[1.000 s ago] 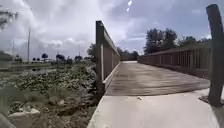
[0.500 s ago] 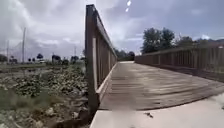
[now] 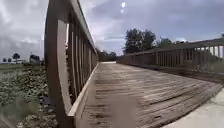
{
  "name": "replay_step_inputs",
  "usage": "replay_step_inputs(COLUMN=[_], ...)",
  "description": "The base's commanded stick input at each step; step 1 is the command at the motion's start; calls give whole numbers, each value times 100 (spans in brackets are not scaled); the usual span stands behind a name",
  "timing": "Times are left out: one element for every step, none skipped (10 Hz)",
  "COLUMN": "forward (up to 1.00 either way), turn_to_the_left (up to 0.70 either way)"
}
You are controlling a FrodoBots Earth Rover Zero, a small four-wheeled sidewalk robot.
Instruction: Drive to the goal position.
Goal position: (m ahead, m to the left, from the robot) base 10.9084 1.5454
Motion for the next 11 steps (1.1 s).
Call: replay_step_inputs(forward=[85,85,85,85,85,85,85,85,85,85,85], turn_to_the_left=[-34,-34,-34,-32,-20,0,0,0,0,0,0])
